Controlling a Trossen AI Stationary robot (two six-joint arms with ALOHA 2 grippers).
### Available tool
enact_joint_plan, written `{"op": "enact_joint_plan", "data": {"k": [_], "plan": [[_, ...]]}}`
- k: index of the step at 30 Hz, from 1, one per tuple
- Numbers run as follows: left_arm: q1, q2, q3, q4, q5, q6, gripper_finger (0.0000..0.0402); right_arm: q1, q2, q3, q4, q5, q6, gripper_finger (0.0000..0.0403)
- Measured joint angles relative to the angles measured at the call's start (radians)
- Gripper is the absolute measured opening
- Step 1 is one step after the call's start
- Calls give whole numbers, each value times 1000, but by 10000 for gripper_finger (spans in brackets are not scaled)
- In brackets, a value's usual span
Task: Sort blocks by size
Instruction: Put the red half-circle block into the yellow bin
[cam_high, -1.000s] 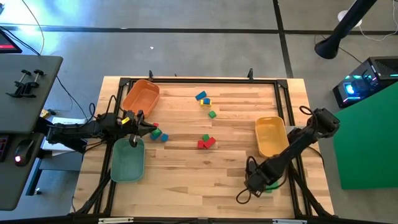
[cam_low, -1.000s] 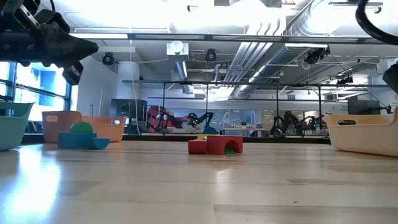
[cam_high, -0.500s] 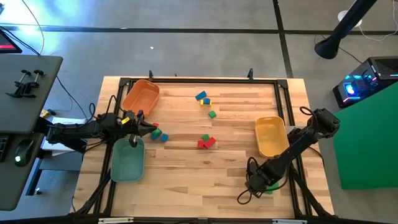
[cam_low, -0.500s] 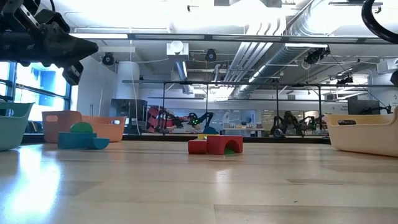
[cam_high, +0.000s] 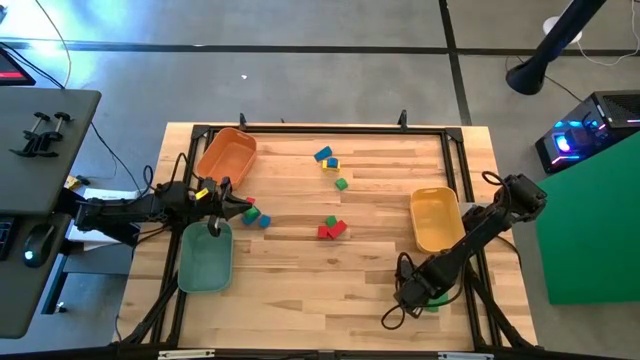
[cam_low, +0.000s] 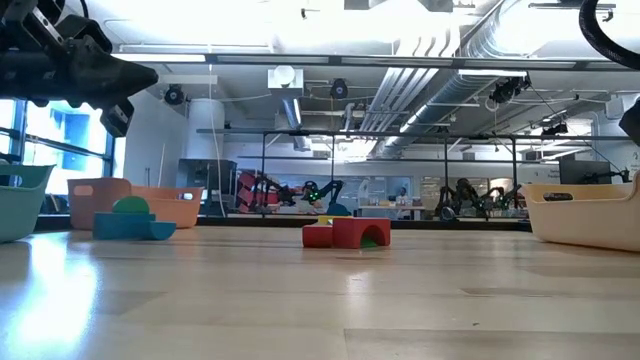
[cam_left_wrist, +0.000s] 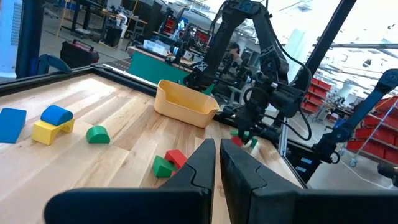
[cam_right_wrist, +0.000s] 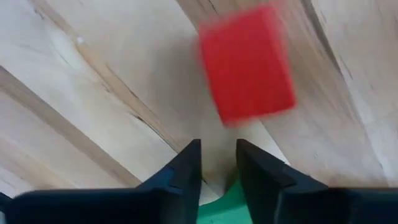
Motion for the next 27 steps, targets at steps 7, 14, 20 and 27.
{"op": "enact_joint_plan", "data": {"k": [7,14,20,27], "plan": [[0,0,0,0,0,1,12,0,0,0,-7,16,-38,82],[0,0,0,0,0,0,12,0,0,1,-7,21,-127,179],[0,0,0,0,0,0,12,-31,0,1,-6,61,-57,265],[0,0,0,0,0,0,12,-82,0,1,23,148,62,296]]}}
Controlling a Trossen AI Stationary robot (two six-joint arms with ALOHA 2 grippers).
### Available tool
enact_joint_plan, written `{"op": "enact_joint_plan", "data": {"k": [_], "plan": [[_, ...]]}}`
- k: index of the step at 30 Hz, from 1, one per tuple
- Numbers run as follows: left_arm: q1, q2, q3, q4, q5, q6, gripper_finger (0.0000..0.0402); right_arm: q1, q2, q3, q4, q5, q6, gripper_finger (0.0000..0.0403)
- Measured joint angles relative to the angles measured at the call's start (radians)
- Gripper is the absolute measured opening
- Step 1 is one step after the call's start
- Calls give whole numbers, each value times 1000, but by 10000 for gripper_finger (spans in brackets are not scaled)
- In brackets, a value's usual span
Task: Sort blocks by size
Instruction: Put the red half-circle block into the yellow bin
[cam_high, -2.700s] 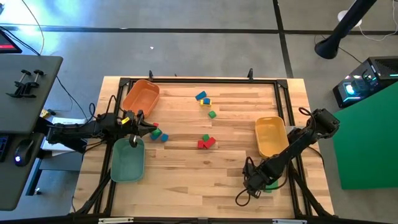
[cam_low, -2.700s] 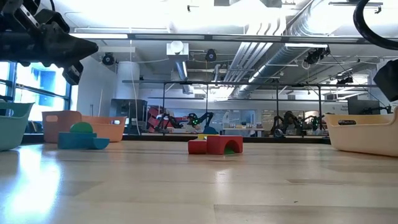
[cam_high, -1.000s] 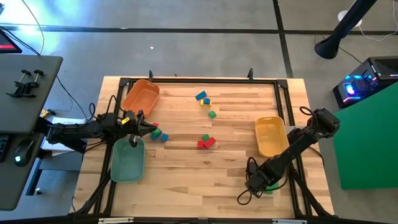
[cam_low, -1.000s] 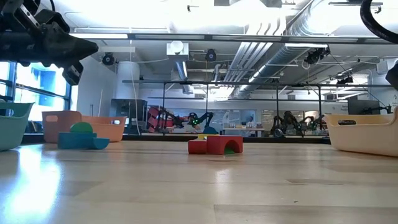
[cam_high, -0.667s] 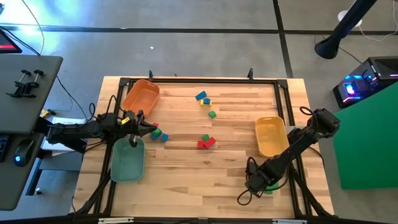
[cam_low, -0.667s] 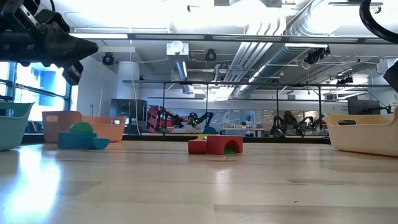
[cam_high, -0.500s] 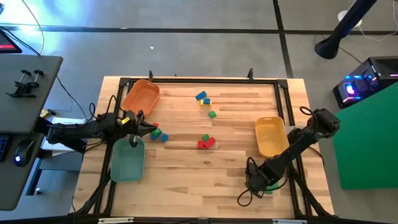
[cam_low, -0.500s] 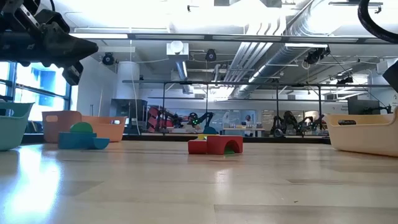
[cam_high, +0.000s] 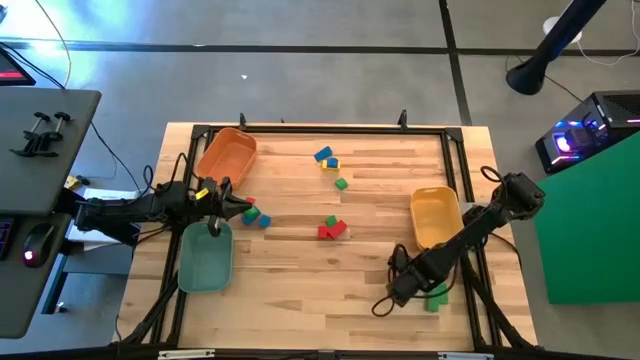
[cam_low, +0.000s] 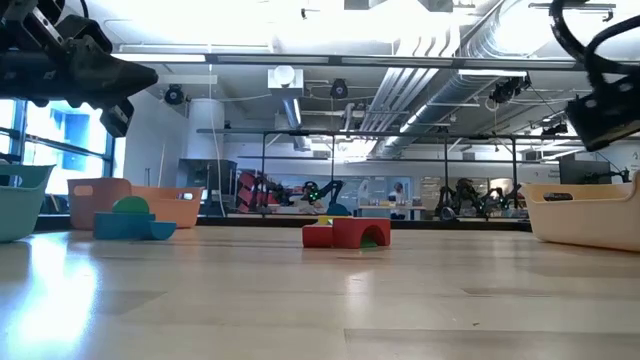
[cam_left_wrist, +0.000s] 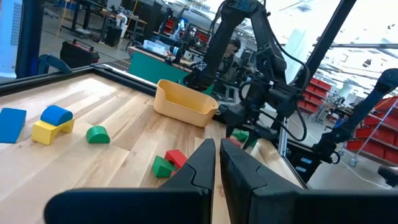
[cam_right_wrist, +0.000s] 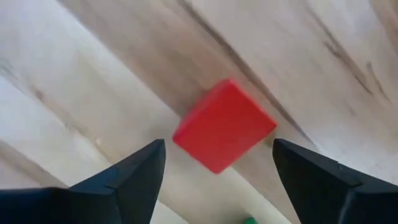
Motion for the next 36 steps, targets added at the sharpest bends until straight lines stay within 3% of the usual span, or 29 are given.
{"op": "enact_joint_plan", "data": {"k": [15,30,36], "plan": [[0,0,0,-1,0,0,12,-52,-3,-28,39,47,66,289],[0,0,0,-2,0,-2,12,-50,-3,-36,54,24,77,134],[0,0,0,-2,0,-16,12,-48,2,35,90,43,-25,131]]}}
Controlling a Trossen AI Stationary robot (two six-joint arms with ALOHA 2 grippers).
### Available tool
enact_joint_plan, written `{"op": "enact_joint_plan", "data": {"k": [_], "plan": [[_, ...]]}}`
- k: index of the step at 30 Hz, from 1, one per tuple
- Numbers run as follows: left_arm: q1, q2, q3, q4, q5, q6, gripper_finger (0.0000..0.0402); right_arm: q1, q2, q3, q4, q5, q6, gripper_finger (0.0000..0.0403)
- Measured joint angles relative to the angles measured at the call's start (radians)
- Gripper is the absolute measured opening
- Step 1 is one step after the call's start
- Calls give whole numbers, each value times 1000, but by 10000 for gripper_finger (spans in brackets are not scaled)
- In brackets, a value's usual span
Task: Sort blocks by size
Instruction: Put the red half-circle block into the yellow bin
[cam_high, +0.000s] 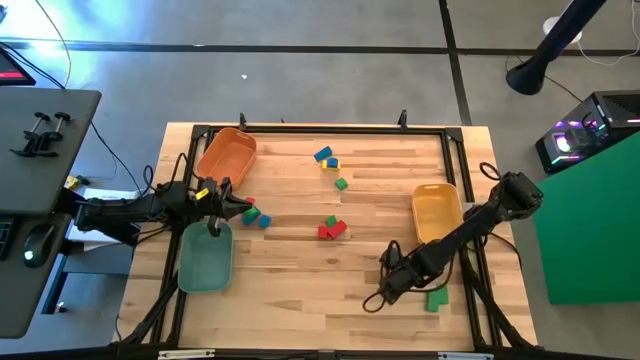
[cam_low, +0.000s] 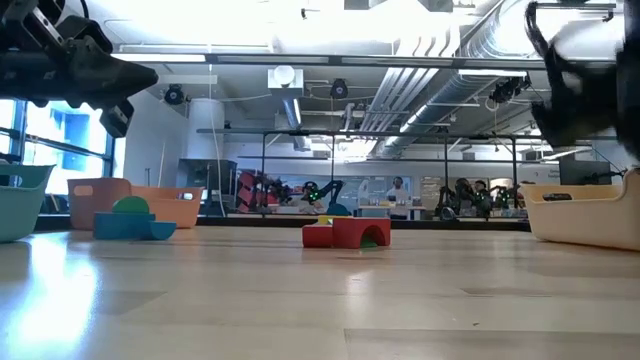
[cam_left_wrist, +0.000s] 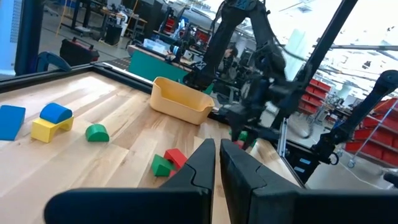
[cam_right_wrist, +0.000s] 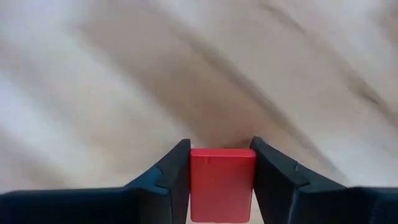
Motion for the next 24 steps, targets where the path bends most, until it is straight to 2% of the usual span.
{"op": "enact_joint_plan", "data": {"k": [3,6,10,13,16,20,24], "plan": [[0,0,0,0,0,-8,12,-5,-3,93,-54,70,-85,131],[0,0,0,0,0,-8,12,-28,-3,214,-201,166,-166,131],[0,0,0,0,0,-8,12,-65,-4,349,-543,295,-220,131],[0,0,0,0,0,-8,12,-106,-5,391,-798,342,-192,131],[0,0,0,0,0,-8,12,-152,-26,353,-917,346,-156,131],[0,0,0,-1,0,-8,12,-206,-115,192,-814,308,-152,131],[0,0,0,-2,0,-8,12,-259,-178,38,-816,288,-43,131]]}}
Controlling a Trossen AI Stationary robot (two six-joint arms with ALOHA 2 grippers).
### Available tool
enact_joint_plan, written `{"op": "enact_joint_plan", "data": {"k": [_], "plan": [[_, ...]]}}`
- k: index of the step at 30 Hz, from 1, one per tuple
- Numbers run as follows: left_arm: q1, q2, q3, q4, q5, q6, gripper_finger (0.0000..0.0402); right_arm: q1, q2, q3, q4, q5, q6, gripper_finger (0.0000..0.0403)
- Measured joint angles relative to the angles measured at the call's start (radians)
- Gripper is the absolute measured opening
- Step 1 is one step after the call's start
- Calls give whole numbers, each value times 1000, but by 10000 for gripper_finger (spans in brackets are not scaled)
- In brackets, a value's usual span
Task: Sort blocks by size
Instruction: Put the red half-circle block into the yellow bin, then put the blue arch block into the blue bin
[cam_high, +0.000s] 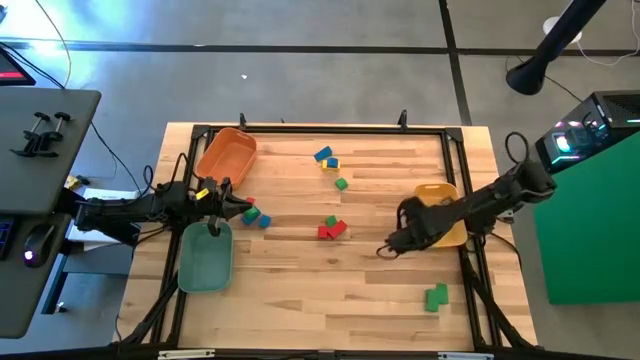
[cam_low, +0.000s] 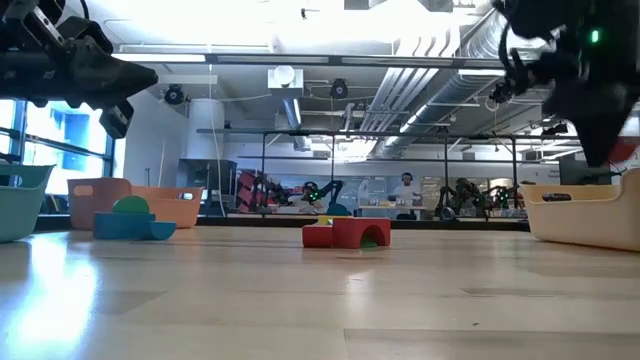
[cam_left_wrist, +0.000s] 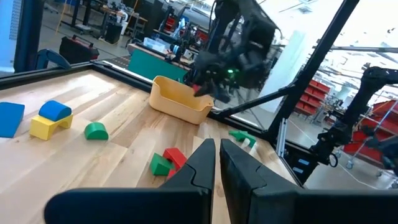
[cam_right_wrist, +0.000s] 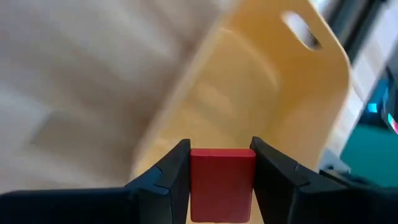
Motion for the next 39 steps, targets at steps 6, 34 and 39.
{"op": "enact_joint_plan", "data": {"k": [6,34,39], "plan": [[0,0,0,1,0,0,12,-63,-51,-131,132,-8,107,131],[0,0,0,1,0,1,12,-155,-73,-283,305,18,75,220],[0,0,0,2,0,0,12,-154,-125,-231,175,67,102,260]]}}
